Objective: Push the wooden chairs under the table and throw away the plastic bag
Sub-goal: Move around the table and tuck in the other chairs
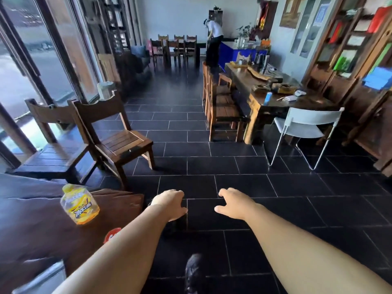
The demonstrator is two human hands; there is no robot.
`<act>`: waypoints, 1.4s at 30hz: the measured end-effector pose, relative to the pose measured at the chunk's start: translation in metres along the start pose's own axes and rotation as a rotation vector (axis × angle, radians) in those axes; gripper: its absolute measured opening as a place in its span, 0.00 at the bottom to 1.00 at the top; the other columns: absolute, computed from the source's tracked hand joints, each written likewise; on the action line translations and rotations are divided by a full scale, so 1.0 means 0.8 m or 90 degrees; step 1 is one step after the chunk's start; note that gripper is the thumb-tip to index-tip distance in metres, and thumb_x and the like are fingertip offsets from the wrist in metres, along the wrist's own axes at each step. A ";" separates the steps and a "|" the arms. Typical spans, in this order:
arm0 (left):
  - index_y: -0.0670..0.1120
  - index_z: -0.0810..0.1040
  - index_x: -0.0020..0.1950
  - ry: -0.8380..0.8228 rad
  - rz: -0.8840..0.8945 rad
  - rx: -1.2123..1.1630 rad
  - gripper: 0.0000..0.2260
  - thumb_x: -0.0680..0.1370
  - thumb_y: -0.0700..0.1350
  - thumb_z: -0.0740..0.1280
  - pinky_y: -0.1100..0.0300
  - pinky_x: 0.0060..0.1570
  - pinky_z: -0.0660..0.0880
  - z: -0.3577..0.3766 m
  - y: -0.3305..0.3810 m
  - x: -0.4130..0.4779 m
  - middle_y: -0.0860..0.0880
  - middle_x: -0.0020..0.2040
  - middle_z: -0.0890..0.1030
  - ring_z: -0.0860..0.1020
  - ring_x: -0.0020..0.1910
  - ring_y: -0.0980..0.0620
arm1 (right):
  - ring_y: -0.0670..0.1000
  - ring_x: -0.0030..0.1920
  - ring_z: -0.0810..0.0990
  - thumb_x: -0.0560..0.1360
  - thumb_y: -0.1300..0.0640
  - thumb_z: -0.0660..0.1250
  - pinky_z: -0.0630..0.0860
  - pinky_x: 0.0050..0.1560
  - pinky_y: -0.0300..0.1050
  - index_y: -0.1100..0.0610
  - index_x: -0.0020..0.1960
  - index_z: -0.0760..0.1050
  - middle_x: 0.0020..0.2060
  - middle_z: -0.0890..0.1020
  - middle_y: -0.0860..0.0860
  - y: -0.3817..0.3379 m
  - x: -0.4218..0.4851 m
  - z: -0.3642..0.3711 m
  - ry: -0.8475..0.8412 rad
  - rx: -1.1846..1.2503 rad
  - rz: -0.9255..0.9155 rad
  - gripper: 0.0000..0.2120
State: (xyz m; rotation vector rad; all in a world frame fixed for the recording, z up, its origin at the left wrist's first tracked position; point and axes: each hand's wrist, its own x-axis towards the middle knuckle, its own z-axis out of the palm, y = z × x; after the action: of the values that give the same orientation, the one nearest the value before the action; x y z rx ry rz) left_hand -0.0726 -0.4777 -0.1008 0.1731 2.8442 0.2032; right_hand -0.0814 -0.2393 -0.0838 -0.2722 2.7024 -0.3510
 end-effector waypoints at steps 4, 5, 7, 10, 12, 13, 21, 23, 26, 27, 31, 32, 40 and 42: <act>0.49 0.73 0.64 0.009 -0.031 -0.024 0.22 0.75 0.59 0.68 0.50 0.53 0.76 -0.011 -0.025 0.103 0.50 0.61 0.77 0.76 0.60 0.46 | 0.54 0.58 0.76 0.76 0.41 0.65 0.76 0.57 0.52 0.52 0.72 0.67 0.64 0.72 0.48 0.004 0.115 -0.029 -0.001 -0.009 -0.023 0.28; 0.48 0.72 0.66 0.011 -0.039 -0.039 0.23 0.75 0.59 0.68 0.50 0.54 0.76 -0.016 -0.033 0.132 0.50 0.62 0.77 0.76 0.61 0.46 | 0.54 0.58 0.76 0.76 0.41 0.65 0.76 0.56 0.51 0.52 0.72 0.67 0.64 0.72 0.49 0.004 0.145 -0.037 -0.004 -0.011 -0.026 0.28; 0.48 0.71 0.68 0.017 -0.058 -0.066 0.25 0.75 0.59 0.68 0.50 0.58 0.75 -0.031 -0.052 0.194 0.49 0.64 0.76 0.75 0.63 0.46 | 0.53 0.57 0.76 0.76 0.40 0.65 0.76 0.55 0.51 0.52 0.73 0.66 0.64 0.71 0.49 0.002 0.209 -0.056 -0.013 -0.010 -0.032 0.29; 0.48 0.71 0.69 0.019 -0.083 -0.085 0.26 0.75 0.59 0.68 0.51 0.60 0.74 -0.057 -0.083 0.287 0.48 0.65 0.76 0.75 0.65 0.46 | 0.53 0.56 0.77 0.75 0.39 0.65 0.76 0.53 0.50 0.50 0.73 0.66 0.59 0.71 0.47 0.001 0.304 -0.092 -0.029 0.005 -0.041 0.30; 0.48 0.71 0.68 0.021 -0.094 -0.086 0.25 0.75 0.59 0.68 0.52 0.57 0.74 -0.079 -0.101 0.337 0.48 0.63 0.77 0.76 0.63 0.45 | 0.53 0.57 0.76 0.75 0.39 0.65 0.76 0.55 0.51 0.50 0.72 0.66 0.60 0.71 0.47 -0.002 0.361 -0.120 -0.038 -0.006 -0.042 0.30; 0.48 0.72 0.66 0.023 -0.100 -0.086 0.24 0.76 0.59 0.68 0.52 0.54 0.74 -0.089 -0.109 0.361 0.48 0.62 0.77 0.76 0.61 0.45 | 0.54 0.59 0.76 0.75 0.39 0.65 0.76 0.57 0.52 0.50 0.73 0.66 0.62 0.72 0.48 -0.004 0.387 -0.131 -0.041 -0.012 -0.042 0.30; 0.48 0.71 0.69 0.015 -0.123 -0.071 0.25 0.76 0.58 0.67 0.51 0.56 0.75 -0.156 -0.153 0.525 0.48 0.64 0.76 0.76 0.63 0.45 | 0.53 0.58 0.76 0.76 0.42 0.65 0.76 0.58 0.52 0.52 0.72 0.67 0.64 0.72 0.49 -0.015 0.573 -0.203 -0.057 -0.015 -0.071 0.27; 0.48 0.71 0.69 0.008 -0.124 -0.060 0.25 0.76 0.58 0.67 0.50 0.56 0.75 -0.168 -0.165 0.564 0.48 0.64 0.76 0.75 0.64 0.45 | 0.53 0.58 0.77 0.77 0.42 0.65 0.76 0.57 0.52 0.52 0.71 0.68 0.63 0.73 0.49 -0.020 0.619 -0.218 -0.065 -0.022 -0.084 0.26; 0.48 0.72 0.67 0.000 -0.141 -0.039 0.24 0.75 0.59 0.68 0.50 0.56 0.76 -0.186 -0.190 0.629 0.49 0.63 0.77 0.76 0.63 0.45 | 0.53 0.57 0.78 0.76 0.43 0.65 0.76 0.57 0.52 0.52 0.70 0.69 0.63 0.73 0.50 -0.027 0.699 -0.237 -0.068 -0.028 -0.118 0.26; 0.48 0.73 0.66 0.003 -0.146 -0.035 0.24 0.75 0.59 0.68 0.50 0.55 0.76 -0.193 -0.199 0.654 0.48 0.62 0.78 0.76 0.62 0.45 | 0.54 0.58 0.77 0.76 0.43 0.65 0.76 0.57 0.52 0.52 0.71 0.69 0.64 0.73 0.50 -0.030 0.728 -0.245 -0.068 -0.029 -0.130 0.26; 0.46 0.74 0.63 0.019 -0.179 -0.038 0.21 0.76 0.58 0.68 0.52 0.51 0.73 -0.230 -0.227 0.757 0.47 0.61 0.78 0.77 0.61 0.43 | 0.55 0.60 0.76 0.76 0.41 0.65 0.76 0.58 0.53 0.50 0.71 0.68 0.65 0.72 0.49 -0.037 0.852 -0.282 -0.081 -0.053 -0.169 0.27; 0.47 0.74 0.64 0.027 -0.191 -0.048 0.22 0.76 0.58 0.68 0.52 0.52 0.74 -0.238 -0.235 0.784 0.47 0.62 0.78 0.77 0.62 0.43 | 0.54 0.60 0.76 0.75 0.41 0.65 0.77 0.58 0.54 0.50 0.71 0.68 0.65 0.72 0.49 -0.038 0.885 -0.294 -0.081 -0.060 -0.179 0.27; 0.45 0.73 0.60 0.053 -0.262 -0.102 0.21 0.75 0.58 0.69 0.51 0.51 0.74 -0.320 -0.281 0.965 0.45 0.59 0.78 0.77 0.60 0.42 | 0.55 0.63 0.75 0.76 0.41 0.65 0.75 0.58 0.51 0.51 0.72 0.67 0.66 0.72 0.50 -0.059 1.102 -0.405 -0.094 -0.094 -0.239 0.28; 0.45 0.74 0.60 0.059 -0.272 -0.099 0.20 0.75 0.57 0.69 0.51 0.54 0.74 -0.334 -0.292 0.996 0.45 0.60 0.78 0.77 0.61 0.42 | 0.55 0.62 0.75 0.75 0.41 0.66 0.75 0.58 0.51 0.51 0.71 0.68 0.65 0.73 0.50 -0.066 1.141 -0.422 -0.097 -0.100 -0.254 0.27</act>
State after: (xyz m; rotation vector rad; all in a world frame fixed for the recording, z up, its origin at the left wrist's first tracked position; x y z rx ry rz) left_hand -0.9313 -0.6301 -0.0993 -0.4822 2.8555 0.3448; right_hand -1.0355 -0.4383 -0.0996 -0.8537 2.5155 -0.2169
